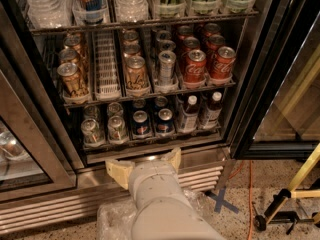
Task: Pick orange can from middle shelf of fridge
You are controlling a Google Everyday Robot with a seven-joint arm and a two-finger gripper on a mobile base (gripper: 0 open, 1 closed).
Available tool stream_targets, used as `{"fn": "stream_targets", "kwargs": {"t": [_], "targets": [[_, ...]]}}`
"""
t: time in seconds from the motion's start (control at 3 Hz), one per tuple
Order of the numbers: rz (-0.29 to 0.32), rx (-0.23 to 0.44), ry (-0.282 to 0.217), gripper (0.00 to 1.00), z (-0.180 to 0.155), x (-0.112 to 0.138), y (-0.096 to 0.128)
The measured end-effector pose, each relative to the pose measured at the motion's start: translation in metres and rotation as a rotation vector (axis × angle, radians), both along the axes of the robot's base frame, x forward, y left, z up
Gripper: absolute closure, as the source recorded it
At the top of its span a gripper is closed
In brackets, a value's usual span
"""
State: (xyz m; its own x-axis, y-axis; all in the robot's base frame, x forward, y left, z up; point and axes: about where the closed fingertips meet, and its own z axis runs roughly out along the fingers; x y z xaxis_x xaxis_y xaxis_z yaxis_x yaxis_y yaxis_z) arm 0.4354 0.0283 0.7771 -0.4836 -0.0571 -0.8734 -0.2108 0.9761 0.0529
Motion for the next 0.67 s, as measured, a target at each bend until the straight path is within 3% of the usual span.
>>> {"fn": "stream_targets", "kwargs": {"t": [0.67], "targets": [[-0.031, 0.01, 0.011, 0.0, 0.0028, 0.0091, 0.004]]}}
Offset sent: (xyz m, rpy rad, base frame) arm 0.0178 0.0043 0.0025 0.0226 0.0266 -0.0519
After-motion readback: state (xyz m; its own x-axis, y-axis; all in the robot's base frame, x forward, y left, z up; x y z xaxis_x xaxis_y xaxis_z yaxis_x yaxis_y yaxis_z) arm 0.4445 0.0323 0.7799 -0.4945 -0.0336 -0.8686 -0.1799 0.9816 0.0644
